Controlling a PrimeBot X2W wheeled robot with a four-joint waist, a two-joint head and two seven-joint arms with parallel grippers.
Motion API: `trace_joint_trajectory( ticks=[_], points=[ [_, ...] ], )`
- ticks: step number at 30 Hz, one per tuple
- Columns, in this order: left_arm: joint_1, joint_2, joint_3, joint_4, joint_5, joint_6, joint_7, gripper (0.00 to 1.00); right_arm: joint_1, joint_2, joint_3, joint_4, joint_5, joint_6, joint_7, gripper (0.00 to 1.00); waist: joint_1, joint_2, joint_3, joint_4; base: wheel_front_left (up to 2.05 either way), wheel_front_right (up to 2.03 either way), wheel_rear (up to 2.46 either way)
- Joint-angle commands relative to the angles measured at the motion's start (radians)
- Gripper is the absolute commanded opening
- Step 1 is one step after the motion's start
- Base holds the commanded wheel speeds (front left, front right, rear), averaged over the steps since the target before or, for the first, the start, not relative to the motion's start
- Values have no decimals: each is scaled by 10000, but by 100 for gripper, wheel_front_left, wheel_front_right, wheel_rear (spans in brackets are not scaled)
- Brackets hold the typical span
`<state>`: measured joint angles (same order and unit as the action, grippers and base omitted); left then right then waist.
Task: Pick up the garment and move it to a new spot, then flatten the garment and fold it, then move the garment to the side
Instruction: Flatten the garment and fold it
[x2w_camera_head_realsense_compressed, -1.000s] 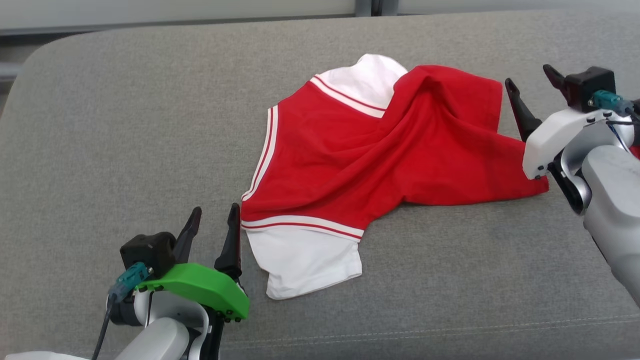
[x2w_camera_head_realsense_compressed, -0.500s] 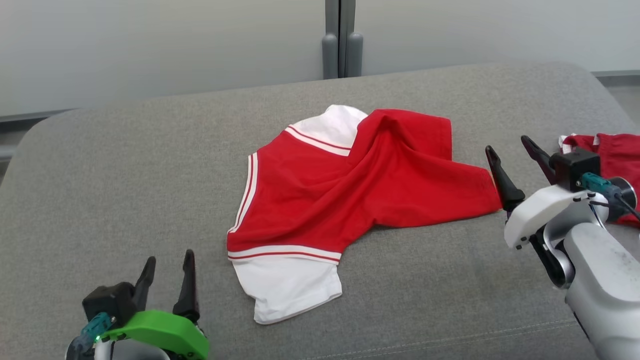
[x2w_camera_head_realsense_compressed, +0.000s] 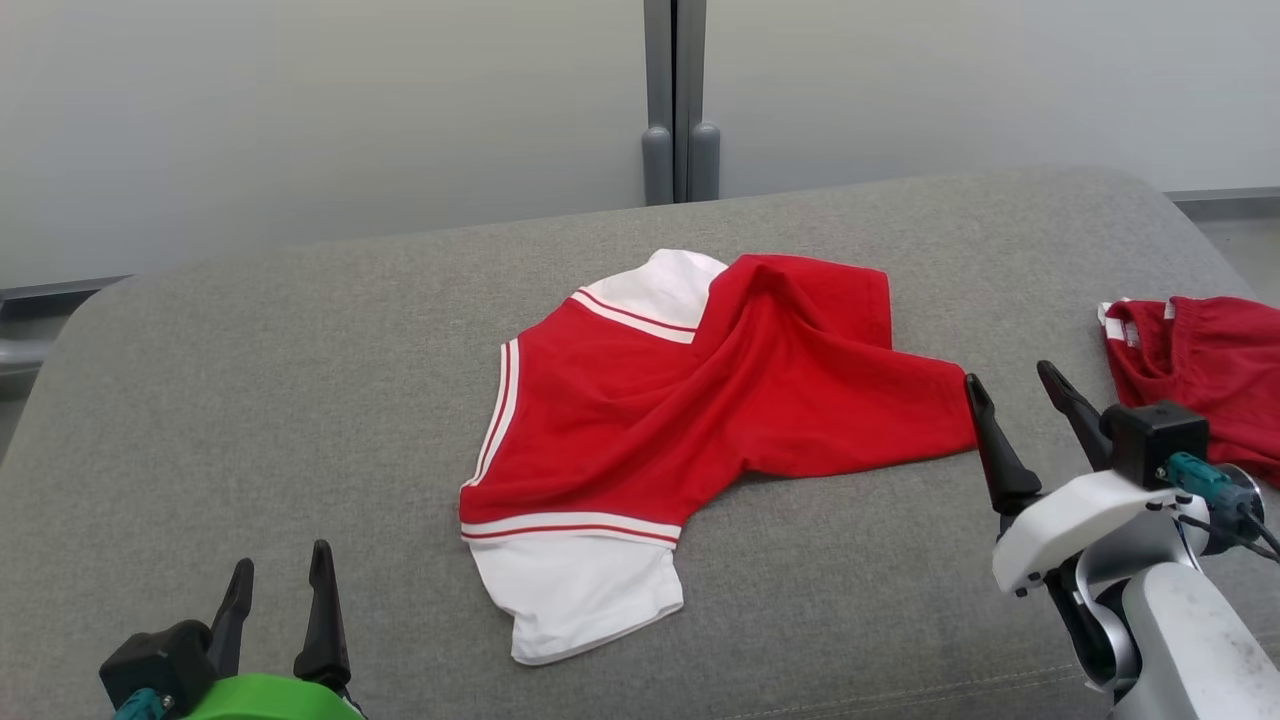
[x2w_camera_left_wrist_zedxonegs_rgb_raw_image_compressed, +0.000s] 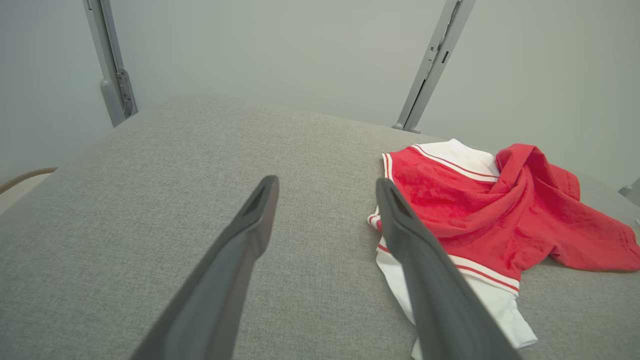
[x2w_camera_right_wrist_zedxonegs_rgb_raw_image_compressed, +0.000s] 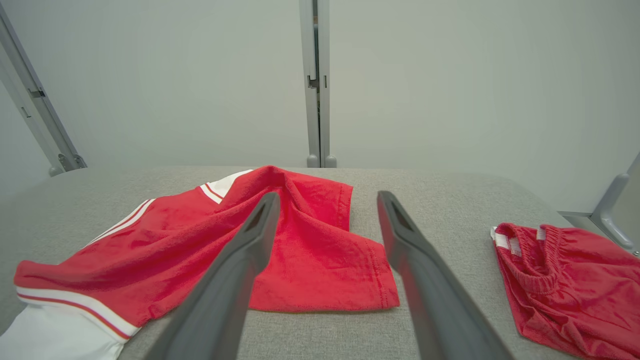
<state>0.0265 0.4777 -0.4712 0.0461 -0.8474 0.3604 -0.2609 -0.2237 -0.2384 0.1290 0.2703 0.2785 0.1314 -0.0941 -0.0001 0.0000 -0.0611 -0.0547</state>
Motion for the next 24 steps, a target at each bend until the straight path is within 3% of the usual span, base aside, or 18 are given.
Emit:
trace_joint_trajectory(
  ticks=[1,9,24],
  points=[
    [194,-41,93,-35,155,-48,-43,100,289,99,-162,-260,-162,-15,114,100,1,0,-4,36,0,0,0],
    [506,-81,388,-306,527,-9,-44,100,1393,813,-786,-1654,-621,-15,739,100,1,0,16,109,0,0,0],
    [446,-149,328,-91,508,-251,-30,100,1682,1037,-941,-2304,-783,-15,1151,100,1,0,120,118,0,0,0]
  ],
)
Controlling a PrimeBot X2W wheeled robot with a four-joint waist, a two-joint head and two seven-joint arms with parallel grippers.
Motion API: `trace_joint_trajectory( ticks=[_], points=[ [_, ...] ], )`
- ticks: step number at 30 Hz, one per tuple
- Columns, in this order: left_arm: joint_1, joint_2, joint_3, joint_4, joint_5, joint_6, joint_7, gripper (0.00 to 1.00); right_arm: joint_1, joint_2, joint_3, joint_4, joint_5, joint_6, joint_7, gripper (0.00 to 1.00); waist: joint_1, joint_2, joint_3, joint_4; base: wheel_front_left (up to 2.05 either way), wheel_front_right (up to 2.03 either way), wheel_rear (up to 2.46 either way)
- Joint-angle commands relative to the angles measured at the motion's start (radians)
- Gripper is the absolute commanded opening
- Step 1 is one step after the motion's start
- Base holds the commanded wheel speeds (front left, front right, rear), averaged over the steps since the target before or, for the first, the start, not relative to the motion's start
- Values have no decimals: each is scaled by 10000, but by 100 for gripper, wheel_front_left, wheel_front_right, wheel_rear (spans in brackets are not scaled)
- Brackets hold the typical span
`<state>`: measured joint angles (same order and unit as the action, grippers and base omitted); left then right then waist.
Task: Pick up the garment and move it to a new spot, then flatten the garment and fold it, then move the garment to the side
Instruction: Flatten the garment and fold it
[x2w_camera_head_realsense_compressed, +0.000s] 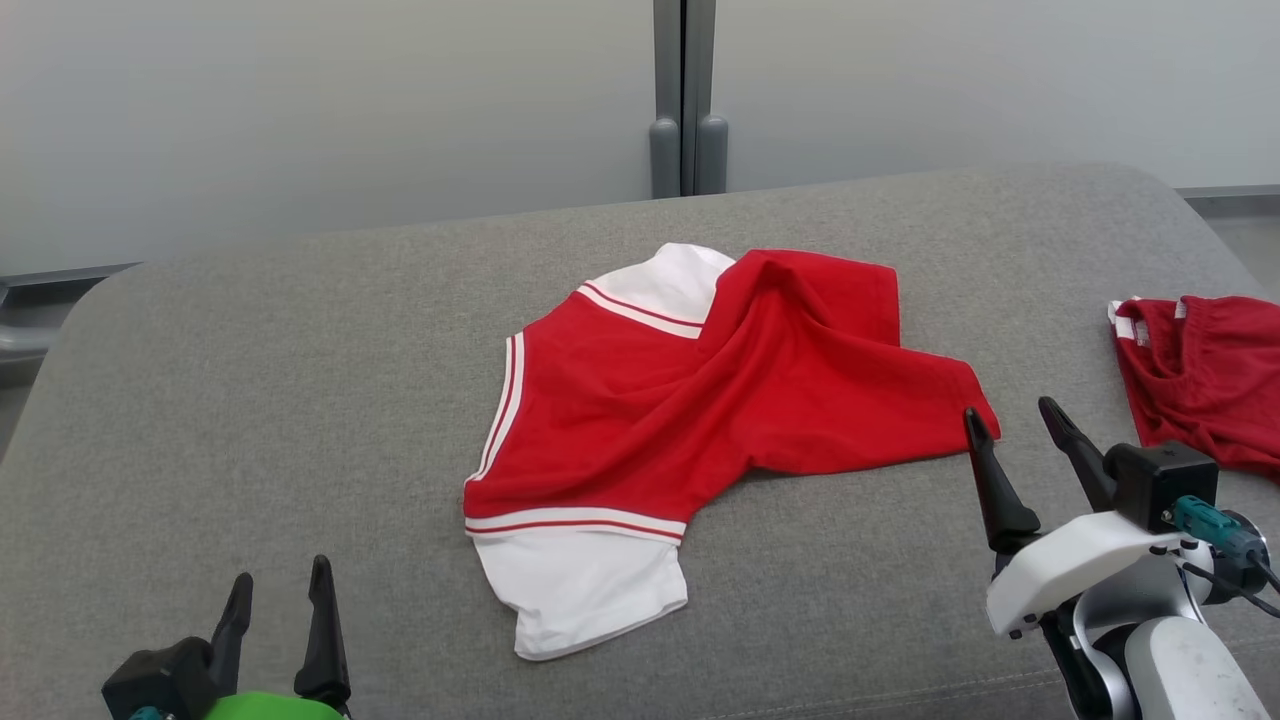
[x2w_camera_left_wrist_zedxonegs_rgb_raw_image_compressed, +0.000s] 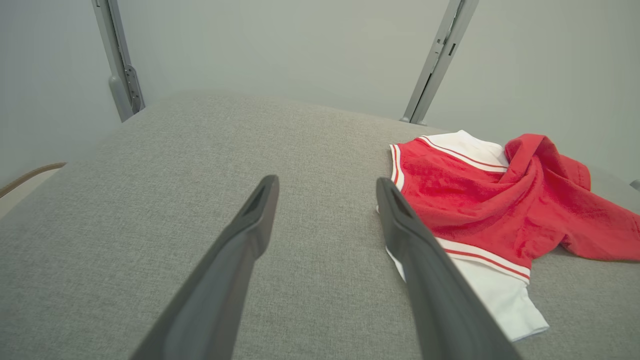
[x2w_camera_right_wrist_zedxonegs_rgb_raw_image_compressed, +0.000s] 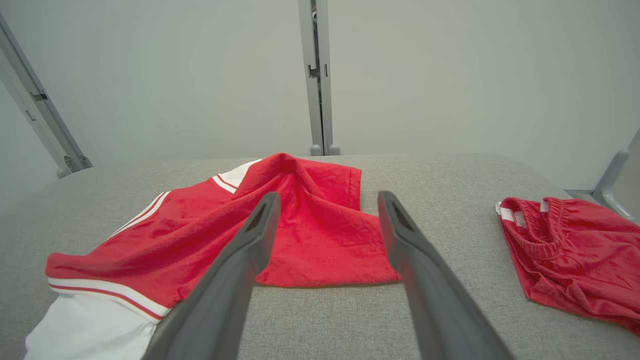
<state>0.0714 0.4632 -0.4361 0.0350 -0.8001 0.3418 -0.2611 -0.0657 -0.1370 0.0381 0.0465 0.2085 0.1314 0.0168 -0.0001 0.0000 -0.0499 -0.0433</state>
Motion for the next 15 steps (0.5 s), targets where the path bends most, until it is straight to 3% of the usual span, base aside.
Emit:
trace_joint_trajectory(
  ticks=[1,7,15],
  points=[
    [-25,-23,-65,44,37,-68,4,100,95,31,-33,-78,-81,-15,49,100,1,0,18,8,0,0,0],
    [-275,-307,-506,332,-40,-218,428,100,62,94,-51,-99,-49,-15,57,100,1,0,132,-4,0,0,0],
    [-676,-1019,-1243,1311,-518,-959,1136,100,44,131,-47,-111,31,-15,39,100,1,0,406,-194,0,0,0]
  ],
)
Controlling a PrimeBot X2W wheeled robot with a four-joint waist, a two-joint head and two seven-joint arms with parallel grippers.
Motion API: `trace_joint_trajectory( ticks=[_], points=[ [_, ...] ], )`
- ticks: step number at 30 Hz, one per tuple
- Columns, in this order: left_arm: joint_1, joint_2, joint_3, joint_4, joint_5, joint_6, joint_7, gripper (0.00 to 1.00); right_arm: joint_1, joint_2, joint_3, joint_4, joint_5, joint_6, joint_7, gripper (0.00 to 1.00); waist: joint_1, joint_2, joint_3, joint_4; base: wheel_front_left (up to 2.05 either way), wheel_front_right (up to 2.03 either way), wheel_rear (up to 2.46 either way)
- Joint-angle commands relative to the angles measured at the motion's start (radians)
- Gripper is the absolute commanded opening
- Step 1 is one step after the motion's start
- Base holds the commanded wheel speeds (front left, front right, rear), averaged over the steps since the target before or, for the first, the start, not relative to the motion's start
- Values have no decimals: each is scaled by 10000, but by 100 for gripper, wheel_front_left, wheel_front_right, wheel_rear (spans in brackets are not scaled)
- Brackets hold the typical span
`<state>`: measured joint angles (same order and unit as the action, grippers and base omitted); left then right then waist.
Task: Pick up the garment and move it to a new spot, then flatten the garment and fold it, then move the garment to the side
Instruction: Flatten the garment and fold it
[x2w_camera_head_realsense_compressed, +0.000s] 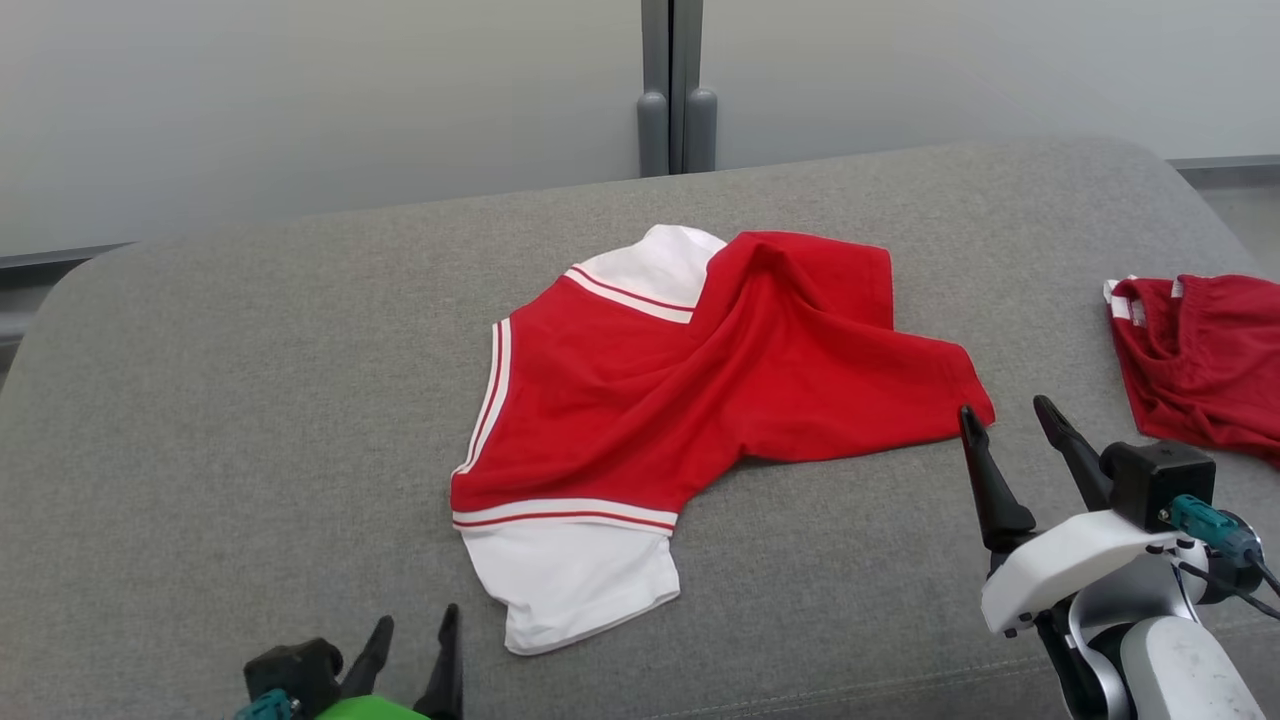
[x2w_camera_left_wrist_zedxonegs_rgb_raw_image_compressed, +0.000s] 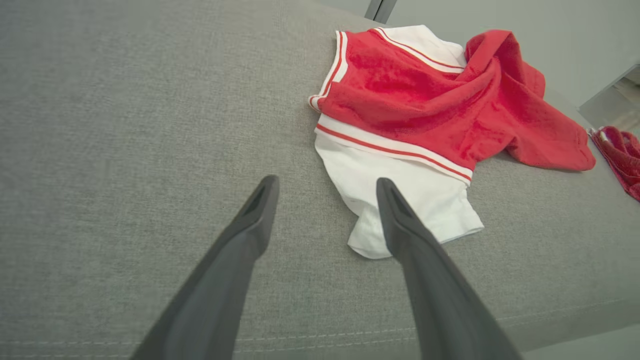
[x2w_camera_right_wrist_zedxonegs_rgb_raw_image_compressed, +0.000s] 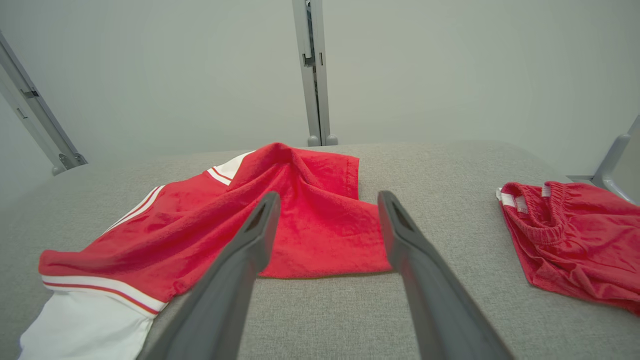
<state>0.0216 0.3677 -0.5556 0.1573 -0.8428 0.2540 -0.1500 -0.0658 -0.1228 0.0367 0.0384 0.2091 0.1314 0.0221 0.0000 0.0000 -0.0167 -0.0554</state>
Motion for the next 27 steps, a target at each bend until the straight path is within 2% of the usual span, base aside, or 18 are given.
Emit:
trace_joint_trajectory(
  ticks=[1,12,27],
  points=[
    [-242,-157,-122,237,-125,-200,67,100,29,-12,-38,-31,36,-15,-23,100,0,0,112,-111,0,0,0],
    [-834,-947,-633,1819,-356,-1058,142,100,-173,-74,-143,-155,72,-15,9,100,0,0,586,-534,0,0,0],
    [-1676,-1541,-833,3687,-297,-1619,-198,100,-371,-176,-112,-263,82,-13,82,100,0,0,958,-863,0,0,0]
  ],
)
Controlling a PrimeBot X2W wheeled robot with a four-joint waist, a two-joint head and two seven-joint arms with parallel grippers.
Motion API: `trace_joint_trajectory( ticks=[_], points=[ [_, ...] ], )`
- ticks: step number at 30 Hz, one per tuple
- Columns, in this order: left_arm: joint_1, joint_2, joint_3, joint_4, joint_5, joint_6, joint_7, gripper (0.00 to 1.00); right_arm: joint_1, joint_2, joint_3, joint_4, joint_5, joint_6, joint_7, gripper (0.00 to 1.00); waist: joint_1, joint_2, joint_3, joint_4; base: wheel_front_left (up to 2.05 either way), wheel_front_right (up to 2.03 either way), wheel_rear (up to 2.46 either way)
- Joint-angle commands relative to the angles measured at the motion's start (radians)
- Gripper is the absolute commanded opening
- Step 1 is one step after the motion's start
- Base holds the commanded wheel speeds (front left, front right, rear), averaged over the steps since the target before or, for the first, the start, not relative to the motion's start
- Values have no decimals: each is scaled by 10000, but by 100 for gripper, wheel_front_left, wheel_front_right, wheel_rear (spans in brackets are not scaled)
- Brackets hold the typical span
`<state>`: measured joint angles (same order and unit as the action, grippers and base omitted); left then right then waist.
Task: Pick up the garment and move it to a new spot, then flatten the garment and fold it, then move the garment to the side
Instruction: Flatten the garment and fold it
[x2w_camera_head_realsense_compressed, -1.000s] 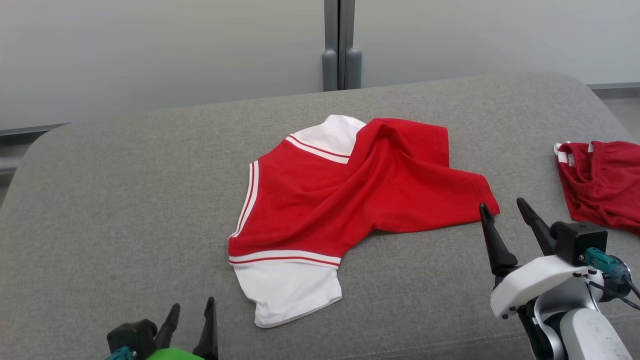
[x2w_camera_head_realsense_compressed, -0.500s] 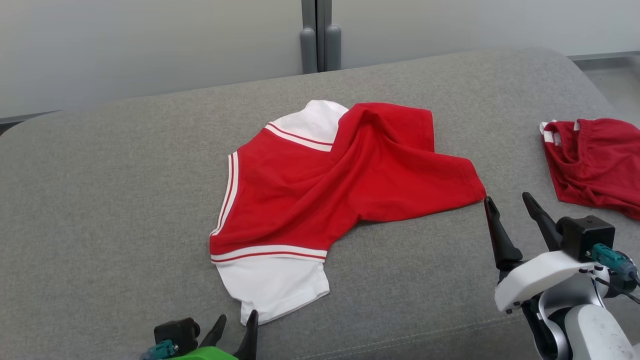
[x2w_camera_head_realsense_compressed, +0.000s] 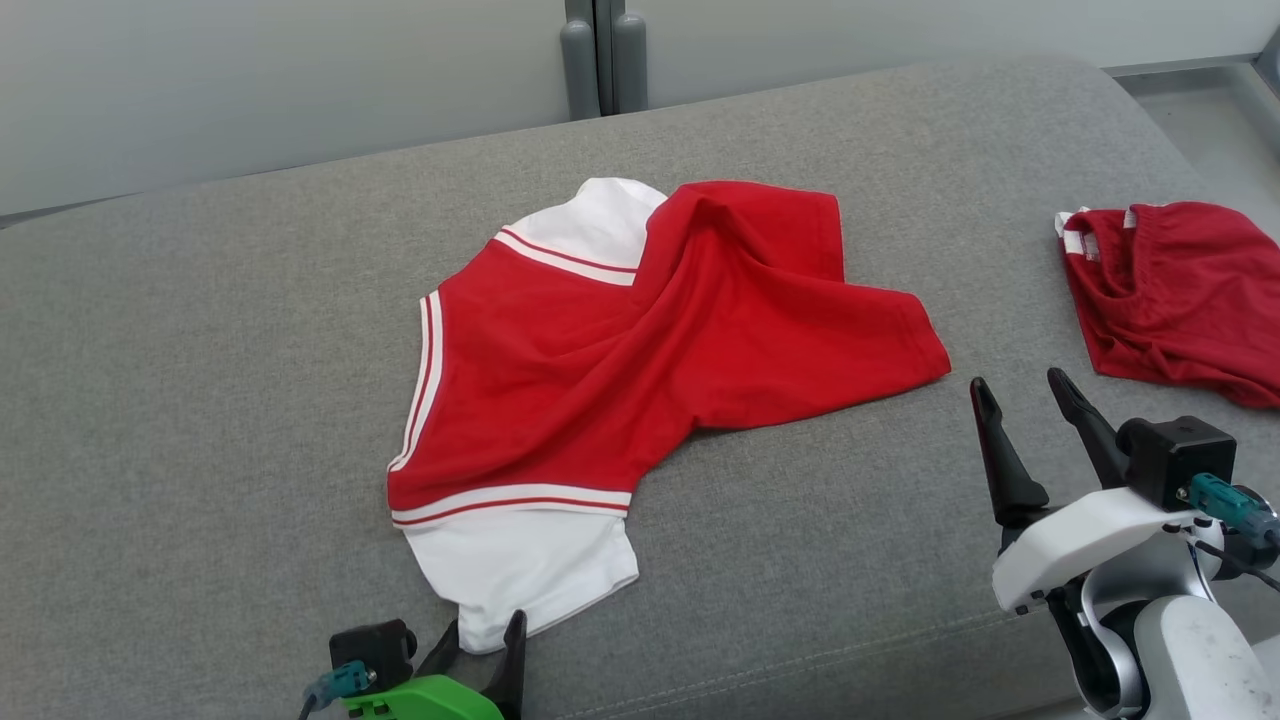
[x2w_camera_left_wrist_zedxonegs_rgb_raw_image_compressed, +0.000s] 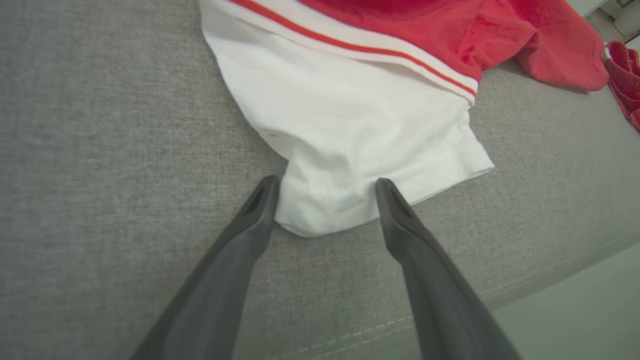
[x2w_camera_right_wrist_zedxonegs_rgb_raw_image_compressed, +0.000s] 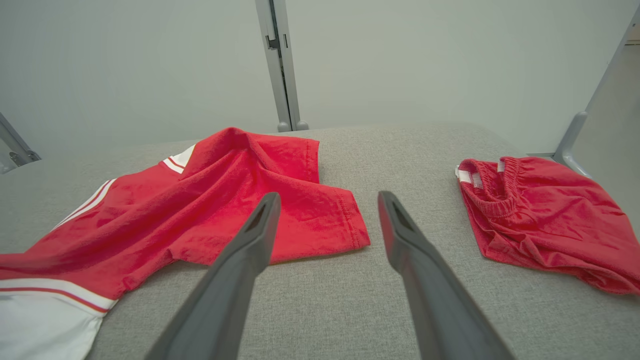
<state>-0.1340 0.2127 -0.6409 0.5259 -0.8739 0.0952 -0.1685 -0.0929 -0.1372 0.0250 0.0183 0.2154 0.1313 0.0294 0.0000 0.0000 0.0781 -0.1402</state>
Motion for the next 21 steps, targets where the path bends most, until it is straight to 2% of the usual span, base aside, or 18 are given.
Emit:
trace_joint_trajectory(
  ticks=[1,5,8,9,14,15,21],
  points=[
    [-210,-81,28,252,-45,-128,-74,100,-106,-48,17,-61,24,-12,29,100,0,0,17,-40,0,0,0],
    [-268,-322,156,577,-336,-474,-245,100,-59,-76,-9,-88,10,-12,43,100,0,0,-4,-42,0,0,0],
    [-218,-484,381,629,-624,-751,-378,66,6,-84,-59,-112,8,-12,71,100,0,0,-31,11,0,0,0],
    [-184,-519,446,627,-734,-835,-433,45,28,-86,-85,-104,14,-12,66,100,0,0,-45,45,0,0,0],
    [7,-600,705,439,-1114,-1261,-570,5,160,-50,-201,98,171,-12,100,100,0,0,-110,293,0,0,0],
    [22,-604,765,377,-1163,-1313,-591,0,176,-18,-253,187,276,-12,112,100,0,0,-118,355,0,0,0],
    [124,-491,856,-325,-1031,-1363,-741,0,-84,-164,-846,1288,705,-12,163,100,0,0,-64,860,0,0,0]
  ],
)
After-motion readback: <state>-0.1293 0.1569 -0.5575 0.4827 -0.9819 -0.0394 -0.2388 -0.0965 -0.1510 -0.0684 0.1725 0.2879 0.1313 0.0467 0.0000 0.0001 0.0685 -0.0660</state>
